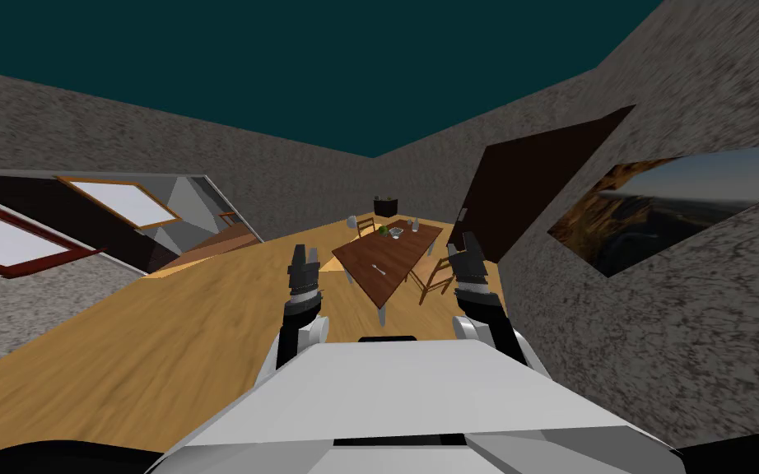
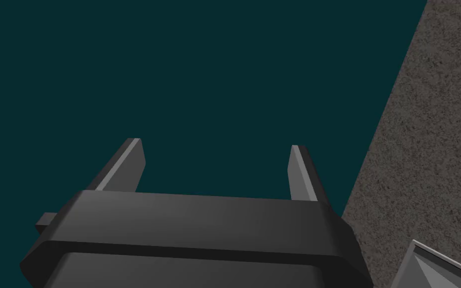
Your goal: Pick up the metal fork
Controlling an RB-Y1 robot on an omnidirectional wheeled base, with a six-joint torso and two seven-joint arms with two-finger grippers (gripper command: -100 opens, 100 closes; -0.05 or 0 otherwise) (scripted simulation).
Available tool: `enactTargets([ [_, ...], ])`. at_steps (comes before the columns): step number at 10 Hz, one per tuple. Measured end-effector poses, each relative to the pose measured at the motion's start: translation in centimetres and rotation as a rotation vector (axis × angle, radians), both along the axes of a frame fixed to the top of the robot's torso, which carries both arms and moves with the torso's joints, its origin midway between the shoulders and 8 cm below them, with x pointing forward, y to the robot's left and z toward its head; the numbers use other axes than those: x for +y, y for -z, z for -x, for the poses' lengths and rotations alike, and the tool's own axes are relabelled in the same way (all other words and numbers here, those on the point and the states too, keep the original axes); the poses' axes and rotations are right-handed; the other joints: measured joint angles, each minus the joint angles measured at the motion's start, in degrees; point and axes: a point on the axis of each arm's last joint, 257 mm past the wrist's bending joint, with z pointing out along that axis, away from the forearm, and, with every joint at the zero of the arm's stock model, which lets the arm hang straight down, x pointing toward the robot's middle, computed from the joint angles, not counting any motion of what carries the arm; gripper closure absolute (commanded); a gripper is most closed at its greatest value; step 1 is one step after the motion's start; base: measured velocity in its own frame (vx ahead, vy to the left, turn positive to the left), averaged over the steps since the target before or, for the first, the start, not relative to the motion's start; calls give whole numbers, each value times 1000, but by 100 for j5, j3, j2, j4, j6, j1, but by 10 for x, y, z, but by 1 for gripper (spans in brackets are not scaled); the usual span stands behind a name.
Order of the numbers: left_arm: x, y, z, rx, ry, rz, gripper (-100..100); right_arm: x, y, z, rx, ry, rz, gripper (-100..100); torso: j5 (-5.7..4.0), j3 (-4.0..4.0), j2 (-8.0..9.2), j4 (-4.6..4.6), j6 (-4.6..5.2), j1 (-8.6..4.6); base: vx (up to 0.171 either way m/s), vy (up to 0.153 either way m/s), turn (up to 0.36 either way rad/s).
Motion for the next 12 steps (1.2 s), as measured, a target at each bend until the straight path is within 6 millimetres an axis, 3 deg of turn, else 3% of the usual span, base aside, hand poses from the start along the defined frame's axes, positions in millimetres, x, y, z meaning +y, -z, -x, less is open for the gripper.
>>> enactTargets([
  [6,-18,42,-34,150,85,-99,-100,0,0,0,0,0,0,0,-6,5,8,2,1,-29,-26,-71,-98],
  [10,-28,93,-70,308,126,-149,-100,0,0,0,0,0,0,0,-9,2,3,1,2,-41,-16,-101,-131],
  [12,-23,128,-84,402,135,-177,-100,0,0,0,0,0,0,0,-11,5,9,2,1,-49,-19,-114,-85],
])
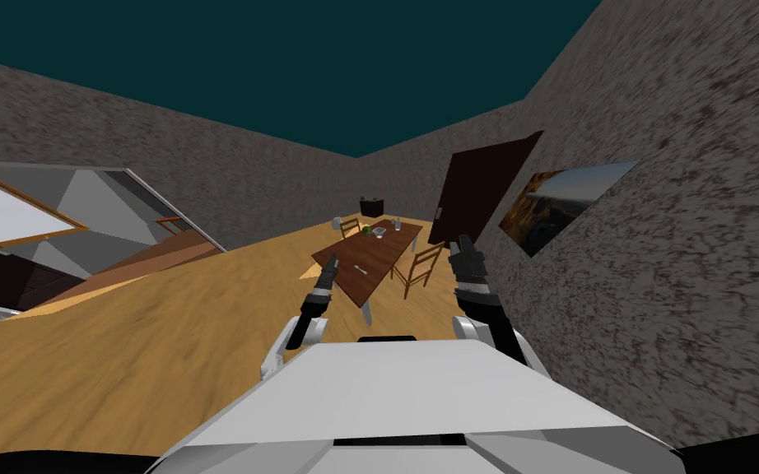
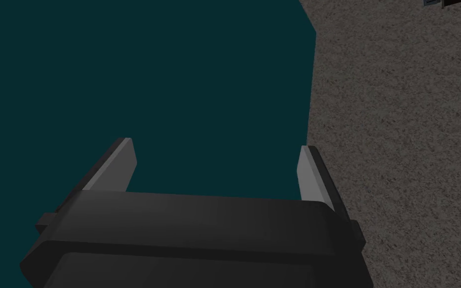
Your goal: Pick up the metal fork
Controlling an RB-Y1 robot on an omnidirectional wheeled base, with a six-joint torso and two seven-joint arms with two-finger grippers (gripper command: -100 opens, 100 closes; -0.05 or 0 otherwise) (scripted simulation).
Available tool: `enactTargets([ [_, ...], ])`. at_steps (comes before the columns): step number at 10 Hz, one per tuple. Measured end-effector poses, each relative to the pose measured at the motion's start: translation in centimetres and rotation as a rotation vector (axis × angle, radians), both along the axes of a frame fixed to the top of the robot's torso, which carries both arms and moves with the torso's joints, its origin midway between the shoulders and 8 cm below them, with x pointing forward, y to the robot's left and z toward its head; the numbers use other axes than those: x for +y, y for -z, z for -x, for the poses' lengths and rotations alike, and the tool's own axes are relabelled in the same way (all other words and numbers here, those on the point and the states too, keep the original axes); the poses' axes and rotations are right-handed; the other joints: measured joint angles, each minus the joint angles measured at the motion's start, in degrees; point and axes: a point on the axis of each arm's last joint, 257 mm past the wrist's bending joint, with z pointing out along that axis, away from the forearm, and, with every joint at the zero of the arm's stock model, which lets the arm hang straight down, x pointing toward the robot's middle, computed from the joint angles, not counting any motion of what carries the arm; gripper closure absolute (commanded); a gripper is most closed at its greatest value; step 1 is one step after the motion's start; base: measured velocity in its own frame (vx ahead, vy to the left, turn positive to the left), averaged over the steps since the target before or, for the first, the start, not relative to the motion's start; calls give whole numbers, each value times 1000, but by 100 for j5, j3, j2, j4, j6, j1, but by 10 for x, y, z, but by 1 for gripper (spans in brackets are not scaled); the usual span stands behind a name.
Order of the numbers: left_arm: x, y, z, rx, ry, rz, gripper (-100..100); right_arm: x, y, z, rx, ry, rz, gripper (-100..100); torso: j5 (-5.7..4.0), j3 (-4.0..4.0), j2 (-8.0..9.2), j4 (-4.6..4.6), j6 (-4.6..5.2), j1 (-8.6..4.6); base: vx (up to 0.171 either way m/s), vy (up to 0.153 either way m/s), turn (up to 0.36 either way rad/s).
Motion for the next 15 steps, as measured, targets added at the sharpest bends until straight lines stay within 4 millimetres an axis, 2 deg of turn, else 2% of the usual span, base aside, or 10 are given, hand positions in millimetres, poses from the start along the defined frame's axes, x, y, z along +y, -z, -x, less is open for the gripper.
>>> enactTargets([
  [3,1,39,-24,109,-3,-37,-100,0,0,0,0,0,0,0,3,-6,-12,-2,0,18,17,-89,-128],
  [5,9,77,-36,210,-16,-75,-100,0,0,0,0,0,0,0,1,-10,-17,-4,0,9,16,-97,-95],
  [9,16,124,-46,330,-40,-126,-100,0,0,0,0,0,0,0,5,-9,-16,-3,-2,29,24,-59,-63],
  [15,50,193,-60,513,-101,-217,-100,0,0,0,0,0,0,0,5,-13,-22,-5,-4,30,42,-58,-61],
])
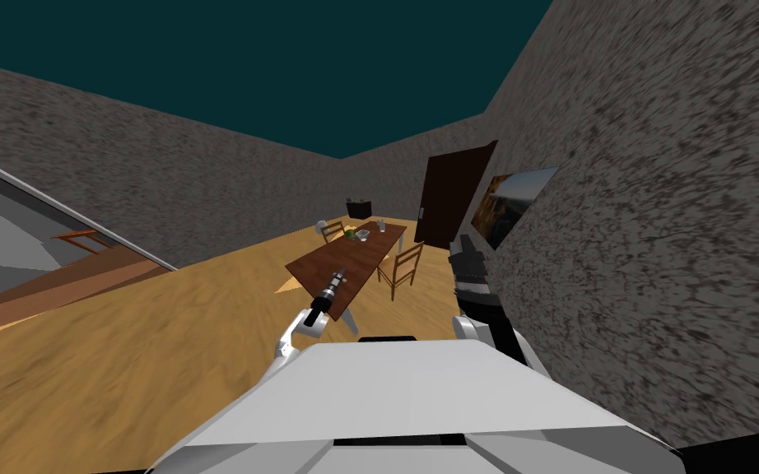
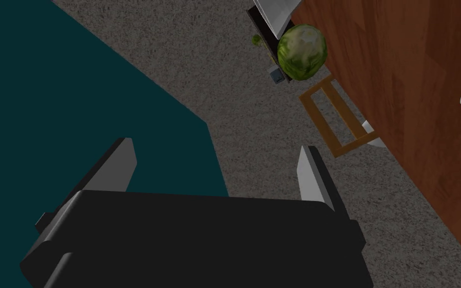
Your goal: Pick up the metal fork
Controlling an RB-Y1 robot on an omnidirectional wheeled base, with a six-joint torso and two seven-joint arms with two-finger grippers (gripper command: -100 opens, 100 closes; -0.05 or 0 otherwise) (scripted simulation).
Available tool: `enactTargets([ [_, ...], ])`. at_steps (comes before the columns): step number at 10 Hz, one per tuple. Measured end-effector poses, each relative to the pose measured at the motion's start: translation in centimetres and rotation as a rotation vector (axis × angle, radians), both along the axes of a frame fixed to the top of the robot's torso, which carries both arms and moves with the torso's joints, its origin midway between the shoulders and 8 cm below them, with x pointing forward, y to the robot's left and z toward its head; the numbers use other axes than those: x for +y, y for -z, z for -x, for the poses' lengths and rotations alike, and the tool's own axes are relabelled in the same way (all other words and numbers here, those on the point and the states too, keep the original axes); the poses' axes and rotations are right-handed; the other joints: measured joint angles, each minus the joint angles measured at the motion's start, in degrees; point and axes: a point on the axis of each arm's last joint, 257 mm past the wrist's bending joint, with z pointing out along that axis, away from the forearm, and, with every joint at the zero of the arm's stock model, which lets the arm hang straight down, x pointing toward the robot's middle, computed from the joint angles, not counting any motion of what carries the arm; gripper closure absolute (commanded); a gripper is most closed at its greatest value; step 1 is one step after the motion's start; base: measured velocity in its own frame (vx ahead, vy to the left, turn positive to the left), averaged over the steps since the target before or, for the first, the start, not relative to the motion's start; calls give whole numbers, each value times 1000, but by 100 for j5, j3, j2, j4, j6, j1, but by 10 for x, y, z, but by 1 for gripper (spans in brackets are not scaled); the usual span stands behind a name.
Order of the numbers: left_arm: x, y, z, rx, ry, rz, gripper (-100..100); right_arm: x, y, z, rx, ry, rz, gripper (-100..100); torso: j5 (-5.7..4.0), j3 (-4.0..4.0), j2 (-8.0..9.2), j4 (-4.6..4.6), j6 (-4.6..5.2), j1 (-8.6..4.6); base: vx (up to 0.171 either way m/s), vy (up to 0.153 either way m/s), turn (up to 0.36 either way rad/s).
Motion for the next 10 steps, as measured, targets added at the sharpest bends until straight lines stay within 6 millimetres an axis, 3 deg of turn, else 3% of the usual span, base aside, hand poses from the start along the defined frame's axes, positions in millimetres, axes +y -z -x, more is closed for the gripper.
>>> enactTargets([
  [5,36,50,-3,139,-57,-88,-100,0,0,0,0,0,0,0,1,0,-1,0,0,4,49,-40,-33],
  [10,66,84,-2,240,-105,-155,-100,0,0,0,0,0,0,0,2,1,0,1,-1,13,42,-20,-22],
])
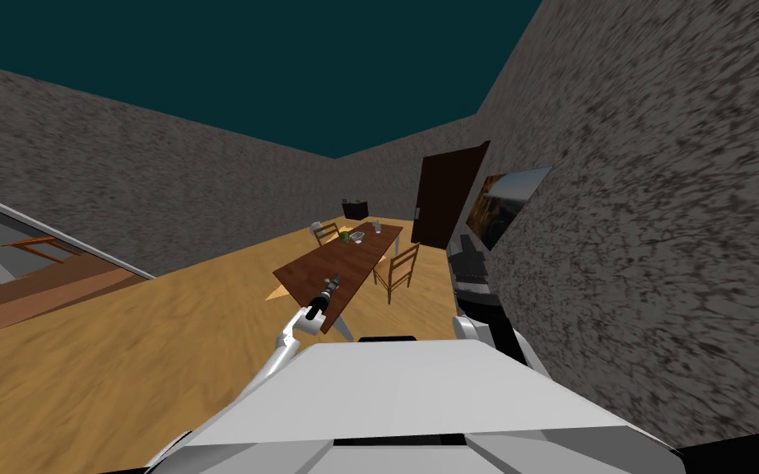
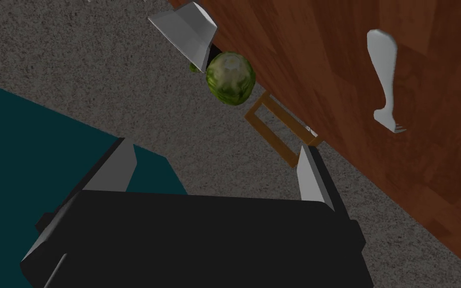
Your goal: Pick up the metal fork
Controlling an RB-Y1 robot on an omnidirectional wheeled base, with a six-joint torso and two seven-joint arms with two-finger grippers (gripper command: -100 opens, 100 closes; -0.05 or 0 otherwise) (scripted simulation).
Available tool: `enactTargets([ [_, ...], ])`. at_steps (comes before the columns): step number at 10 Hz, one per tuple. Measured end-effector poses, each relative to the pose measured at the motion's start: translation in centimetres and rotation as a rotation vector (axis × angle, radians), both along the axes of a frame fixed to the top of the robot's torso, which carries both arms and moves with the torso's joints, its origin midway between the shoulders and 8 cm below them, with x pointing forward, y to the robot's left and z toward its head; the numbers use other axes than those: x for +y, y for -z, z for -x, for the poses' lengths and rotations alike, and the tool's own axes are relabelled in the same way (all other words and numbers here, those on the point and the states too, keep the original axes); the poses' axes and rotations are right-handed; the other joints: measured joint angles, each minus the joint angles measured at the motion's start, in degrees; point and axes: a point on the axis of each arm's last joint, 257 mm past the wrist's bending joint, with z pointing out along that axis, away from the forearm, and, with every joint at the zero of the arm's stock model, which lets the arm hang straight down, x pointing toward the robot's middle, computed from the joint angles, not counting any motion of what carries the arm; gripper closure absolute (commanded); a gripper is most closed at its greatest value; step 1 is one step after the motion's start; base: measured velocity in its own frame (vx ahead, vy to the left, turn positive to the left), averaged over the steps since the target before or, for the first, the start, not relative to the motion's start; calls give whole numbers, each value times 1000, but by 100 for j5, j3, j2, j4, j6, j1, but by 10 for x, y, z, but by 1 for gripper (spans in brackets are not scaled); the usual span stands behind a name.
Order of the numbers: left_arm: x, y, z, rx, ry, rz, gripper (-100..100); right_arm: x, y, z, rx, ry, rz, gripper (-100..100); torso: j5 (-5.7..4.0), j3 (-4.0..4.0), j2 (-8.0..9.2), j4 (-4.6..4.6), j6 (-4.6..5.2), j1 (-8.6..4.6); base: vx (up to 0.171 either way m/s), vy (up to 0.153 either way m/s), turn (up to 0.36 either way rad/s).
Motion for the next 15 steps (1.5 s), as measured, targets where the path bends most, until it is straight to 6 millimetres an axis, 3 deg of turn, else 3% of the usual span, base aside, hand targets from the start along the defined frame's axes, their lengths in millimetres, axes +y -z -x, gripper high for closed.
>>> enactTargets([
  [6,50,40,3,140,-74,-95,-100,0,0,0,0,0,0,0,0,-3,-4,-1,0,0,68,-24,-19],
  [15,137,93,40,390,-211,-253,-100,0,0,0,0,0,0,0,2,-4,-6,-2,-1,9,80,-8,-3],
])
